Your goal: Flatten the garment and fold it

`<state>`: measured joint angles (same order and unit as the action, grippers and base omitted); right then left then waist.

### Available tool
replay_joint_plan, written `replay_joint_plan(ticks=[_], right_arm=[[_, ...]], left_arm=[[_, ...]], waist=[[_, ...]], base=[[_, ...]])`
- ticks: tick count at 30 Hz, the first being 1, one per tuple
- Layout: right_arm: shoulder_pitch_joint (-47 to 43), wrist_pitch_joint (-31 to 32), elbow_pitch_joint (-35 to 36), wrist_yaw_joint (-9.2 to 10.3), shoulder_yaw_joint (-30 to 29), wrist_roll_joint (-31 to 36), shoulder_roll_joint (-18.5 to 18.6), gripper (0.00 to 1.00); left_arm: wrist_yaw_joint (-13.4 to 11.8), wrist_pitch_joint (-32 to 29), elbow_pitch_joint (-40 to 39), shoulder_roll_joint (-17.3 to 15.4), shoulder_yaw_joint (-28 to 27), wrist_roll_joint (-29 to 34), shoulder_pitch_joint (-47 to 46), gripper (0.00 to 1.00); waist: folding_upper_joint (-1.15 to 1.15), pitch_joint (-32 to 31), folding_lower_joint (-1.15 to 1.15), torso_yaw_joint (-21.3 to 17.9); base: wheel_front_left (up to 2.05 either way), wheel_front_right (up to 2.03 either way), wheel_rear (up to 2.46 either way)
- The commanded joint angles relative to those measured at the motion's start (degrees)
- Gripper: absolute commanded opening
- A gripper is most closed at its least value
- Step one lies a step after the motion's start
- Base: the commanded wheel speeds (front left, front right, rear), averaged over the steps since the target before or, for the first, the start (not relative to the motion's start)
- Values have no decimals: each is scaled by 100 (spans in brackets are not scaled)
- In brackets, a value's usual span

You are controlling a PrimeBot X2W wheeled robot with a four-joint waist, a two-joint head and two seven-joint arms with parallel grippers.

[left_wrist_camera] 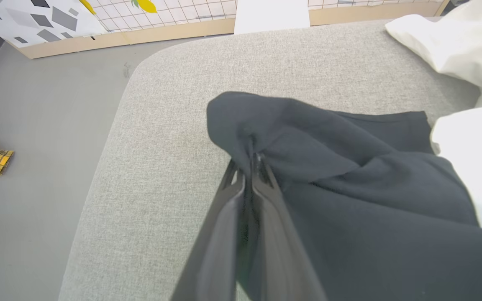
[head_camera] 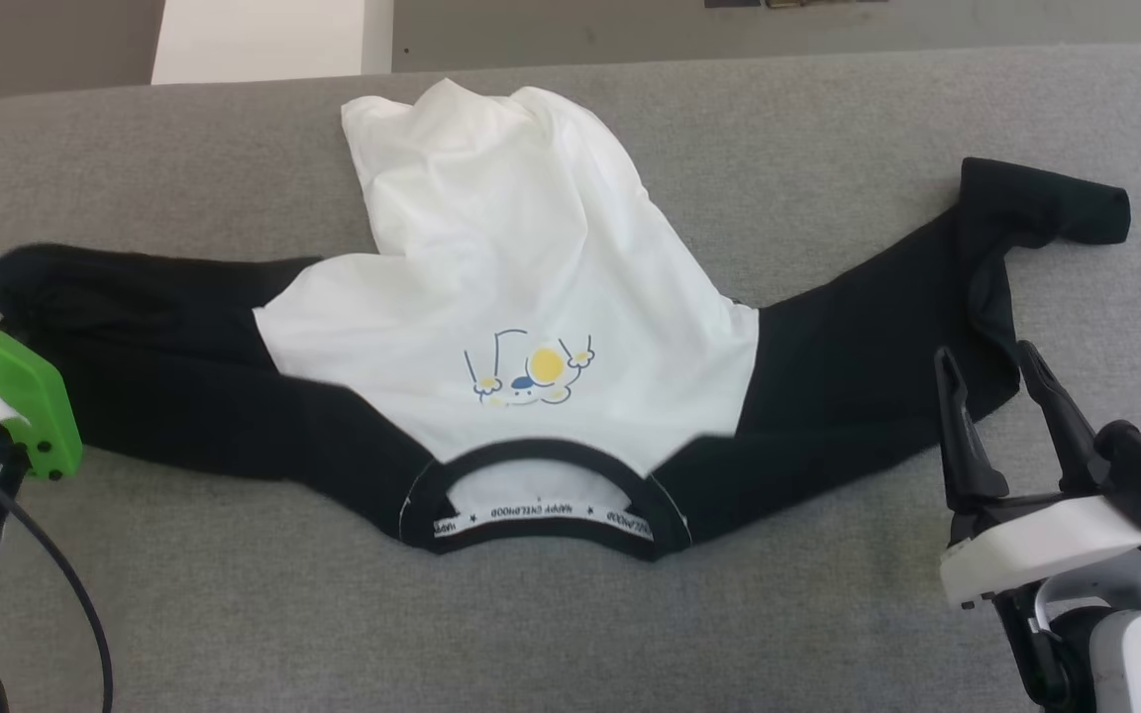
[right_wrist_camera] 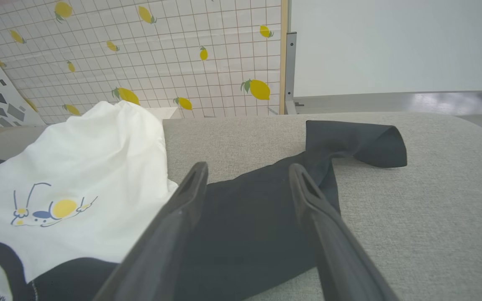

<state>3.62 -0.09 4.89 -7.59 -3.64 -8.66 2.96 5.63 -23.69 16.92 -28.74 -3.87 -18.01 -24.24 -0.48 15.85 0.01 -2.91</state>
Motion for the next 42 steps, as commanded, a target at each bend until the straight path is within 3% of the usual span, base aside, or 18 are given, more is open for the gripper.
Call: replay_joint_plan(ticks=[1, 3, 4, 5, 6, 14, 21, 28, 42], right_arm=[[105, -52, 37, 10, 38, -64, -8, 100], [131, -54, 33, 10, 75, -69, -8, 100], [138, -54, 31, 10, 89, -70, -8, 100], [142, -51, 32, 10, 98, -74, -8, 100], [141, -49, 35, 10, 97, -78, -8, 100], [32, -12, 70, 10, 20, -63, -8, 100], [-140, 51, 153, 10, 39, -80, -8, 100], [-242, 94, 261, 10, 14, -106, -8, 100], [-116, 45, 286, 10, 101, -190, -8, 100]], left_arm=[[-42, 27, 153, -21, -15, 45, -121, 0], [-91, -53, 365, 48, -40, -42, -182, 0], [-107, -96, 435, 86, -42, -81, -187, 38], [-117, -144, 497, 134, -38, -127, -179, 91], [-124, -155, 529, 169, -33, -152, -158, 100], [-244, 497, 671, 515, -256, -436, 271, 100], [-610, 1232, -160, 1315, -416, -680, 1065, 100], [-834, 1067, -855, 1962, -133, -805, 1710, 100], [-1444, 312, 2, 1944, 13, -613, 1220, 100]], waist=[[46, 83, -1, -62], [46, 91, -1, -85], [46, 91, -1, -94], [46, 88, -1, -100], [46, 82, -1, -101], [46, -199, -1, 31], [46, -509, -1, 196], [46, -578, -1, 265], [46, -252, -1, -142]], base=[[0, 0, 0], [0, 0, 0], [0, 0, 0], [0, 0, 0], [0, 0, 0], [0, 0, 0], [0, 0, 0], [0, 0, 0], [0, 0, 0]])
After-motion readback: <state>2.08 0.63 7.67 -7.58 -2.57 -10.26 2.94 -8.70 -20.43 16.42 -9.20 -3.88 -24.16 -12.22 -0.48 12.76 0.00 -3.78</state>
